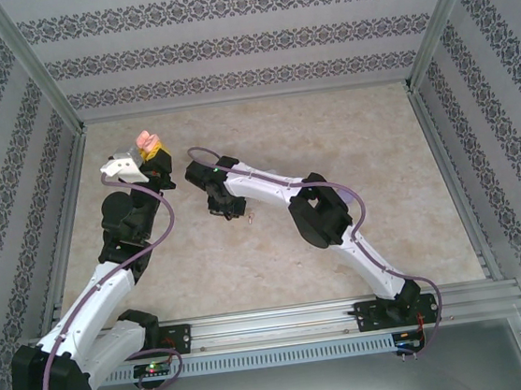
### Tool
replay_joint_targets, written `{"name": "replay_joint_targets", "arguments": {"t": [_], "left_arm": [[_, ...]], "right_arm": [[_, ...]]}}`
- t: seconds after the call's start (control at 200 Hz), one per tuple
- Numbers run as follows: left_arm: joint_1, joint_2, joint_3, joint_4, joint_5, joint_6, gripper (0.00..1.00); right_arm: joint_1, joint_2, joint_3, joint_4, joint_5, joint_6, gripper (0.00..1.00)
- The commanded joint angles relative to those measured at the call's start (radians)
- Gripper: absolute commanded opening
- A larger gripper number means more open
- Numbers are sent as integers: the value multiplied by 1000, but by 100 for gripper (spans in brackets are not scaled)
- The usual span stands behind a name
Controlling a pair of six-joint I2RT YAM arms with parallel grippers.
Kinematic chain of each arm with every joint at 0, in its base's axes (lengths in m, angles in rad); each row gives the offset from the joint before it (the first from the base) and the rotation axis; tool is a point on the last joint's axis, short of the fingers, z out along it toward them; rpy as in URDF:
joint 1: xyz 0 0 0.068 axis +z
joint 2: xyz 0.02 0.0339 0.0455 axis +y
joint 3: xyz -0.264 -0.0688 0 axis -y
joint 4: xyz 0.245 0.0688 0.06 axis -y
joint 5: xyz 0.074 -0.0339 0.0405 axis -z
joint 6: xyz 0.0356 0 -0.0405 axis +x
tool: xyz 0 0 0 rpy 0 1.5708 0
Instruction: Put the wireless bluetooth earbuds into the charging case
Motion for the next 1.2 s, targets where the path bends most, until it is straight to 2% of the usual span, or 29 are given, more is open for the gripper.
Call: {"name": "replay_joint_targets", "arguments": {"t": [0.0, 0.52, 0.904, 1.194], "left_arm": [[10, -7, -2, 25, 12, -14, 0], [11, -8, 25, -21, 60, -17, 0], [11, -20, 85, -108, 173, 27, 0], [11, -13, 108, -131, 278, 84, 0]], "right_arm": [[16, 6, -4, -5, -9, -58, 20], [22, -107, -90, 64, 46, -228, 18], [20, -266, -136, 144, 121, -311, 18], [-22, -411, -183, 197, 153, -405, 18]]}}
